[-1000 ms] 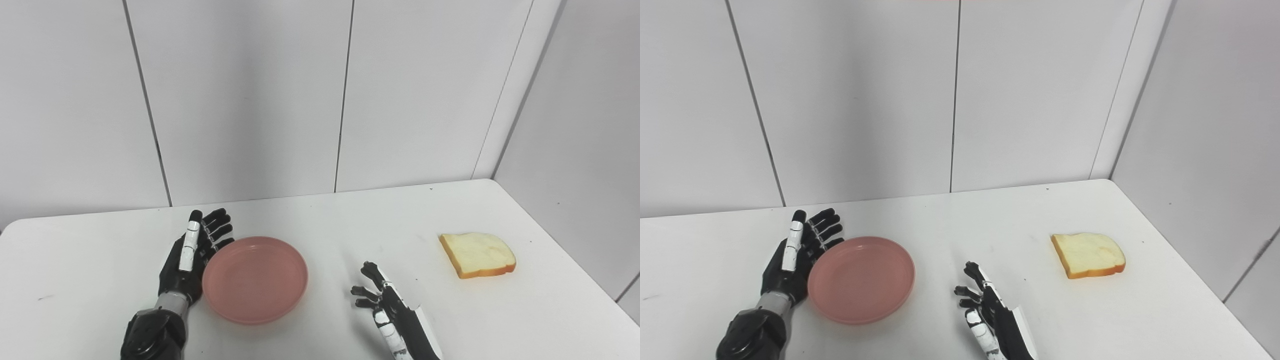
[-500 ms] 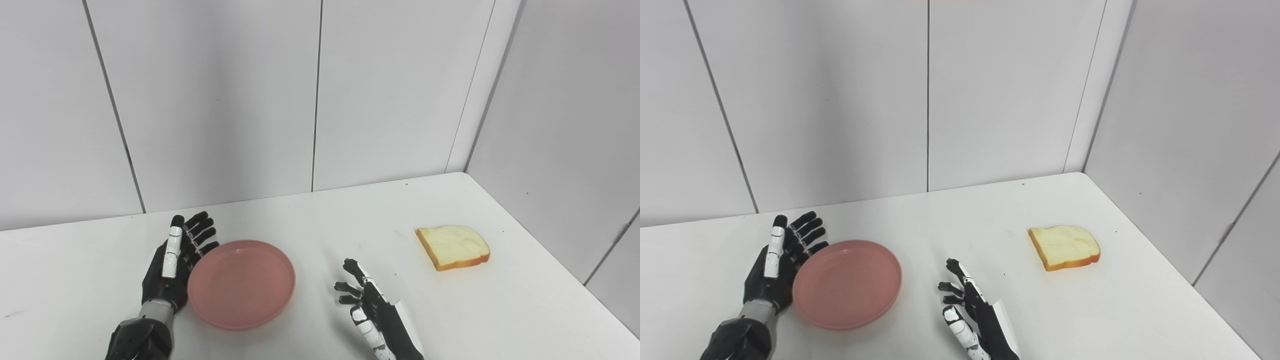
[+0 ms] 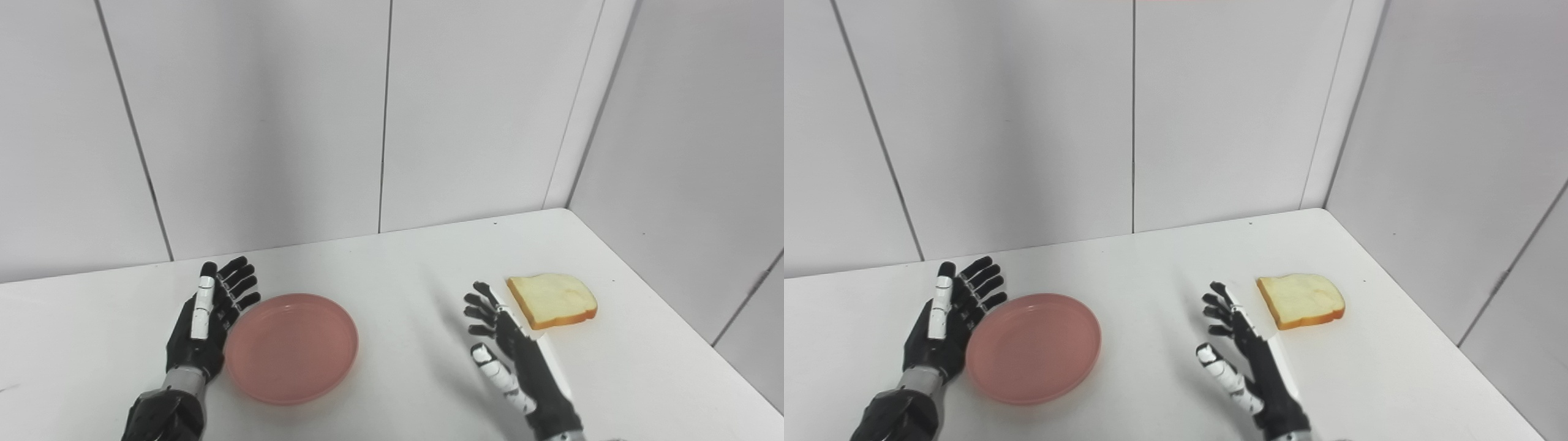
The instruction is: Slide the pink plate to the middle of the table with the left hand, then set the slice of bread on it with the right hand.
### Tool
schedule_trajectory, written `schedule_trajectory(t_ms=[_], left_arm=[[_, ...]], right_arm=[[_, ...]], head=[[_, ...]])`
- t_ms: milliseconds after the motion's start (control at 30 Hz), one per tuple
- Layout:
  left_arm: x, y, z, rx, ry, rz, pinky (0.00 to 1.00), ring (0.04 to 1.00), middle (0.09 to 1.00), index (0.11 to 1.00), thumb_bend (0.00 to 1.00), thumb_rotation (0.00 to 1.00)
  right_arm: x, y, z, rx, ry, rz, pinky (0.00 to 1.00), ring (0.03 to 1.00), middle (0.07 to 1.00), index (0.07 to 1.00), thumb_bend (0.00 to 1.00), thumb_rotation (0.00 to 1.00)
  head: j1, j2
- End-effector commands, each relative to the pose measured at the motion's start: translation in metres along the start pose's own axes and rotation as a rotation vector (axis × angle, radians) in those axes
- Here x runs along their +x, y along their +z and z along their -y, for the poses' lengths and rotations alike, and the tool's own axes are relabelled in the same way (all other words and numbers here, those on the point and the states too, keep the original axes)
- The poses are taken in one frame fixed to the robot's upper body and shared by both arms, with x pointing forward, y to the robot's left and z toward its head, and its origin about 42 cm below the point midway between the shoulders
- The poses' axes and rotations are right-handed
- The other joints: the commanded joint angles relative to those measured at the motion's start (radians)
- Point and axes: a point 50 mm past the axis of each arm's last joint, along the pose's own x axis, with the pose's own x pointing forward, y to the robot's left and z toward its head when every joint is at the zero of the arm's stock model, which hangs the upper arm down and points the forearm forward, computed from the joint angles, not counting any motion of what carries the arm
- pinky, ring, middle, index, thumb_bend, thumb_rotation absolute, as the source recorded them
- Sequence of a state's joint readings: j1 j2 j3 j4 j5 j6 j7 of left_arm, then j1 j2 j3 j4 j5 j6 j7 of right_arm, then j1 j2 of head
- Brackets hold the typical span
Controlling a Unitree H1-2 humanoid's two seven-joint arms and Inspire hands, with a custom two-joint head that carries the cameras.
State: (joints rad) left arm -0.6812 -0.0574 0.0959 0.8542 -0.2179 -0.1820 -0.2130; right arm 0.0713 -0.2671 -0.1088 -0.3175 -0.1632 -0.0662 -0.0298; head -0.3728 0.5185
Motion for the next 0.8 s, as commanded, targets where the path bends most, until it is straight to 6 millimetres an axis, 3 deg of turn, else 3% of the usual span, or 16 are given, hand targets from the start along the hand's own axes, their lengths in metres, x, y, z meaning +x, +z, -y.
schedule_trajectory(t_ms=[0,133,300,500,767], left_arm=[[-0.004,-0.015,-0.001,-0.002,0.004,-0.077,0.75,0.833,0.808,0.733,0.79,0.87],[-0.002,-0.014,-0.002,0.014,-0.006,-0.074,0.75,0.835,0.809,0.730,0.82,0.86],[0.000,-0.012,-0.002,0.021,-0.014,-0.070,0.74,0.833,0.808,0.729,0.83,0.86],[0.001,-0.010,-0.002,0.018,-0.004,-0.068,0.75,0.831,0.801,0.732,0.83,0.85],[0.000,-0.012,-0.001,0.010,-0.007,-0.072,0.75,0.829,0.803,0.732,0.82,0.86]], right_arm=[[0.024,0.016,0.025,-0.070,-0.003,0.091,0.76,0.852,0.878,0.903,0.87,0.95],[0.047,0.018,0.058,-0.156,0.002,0.119,0.75,0.835,0.863,0.906,0.92,0.93],[0.076,0.031,0.095,-0.187,0.028,0.092,0.82,0.866,0.872,0.911,0.99,0.91],[0.109,0.042,0.135,-0.326,0.078,0.074,0.80,0.875,0.882,0.912,1.00,0.91],[0.138,0.052,0.169,-0.452,0.239,0.042,0.86,0.894,0.888,0.927,1.00,0.69]], head=[[0.001,0.002],[0.001,0.002],[0.001,-0.001],[0.008,-0.001],[0.009,0.000]])
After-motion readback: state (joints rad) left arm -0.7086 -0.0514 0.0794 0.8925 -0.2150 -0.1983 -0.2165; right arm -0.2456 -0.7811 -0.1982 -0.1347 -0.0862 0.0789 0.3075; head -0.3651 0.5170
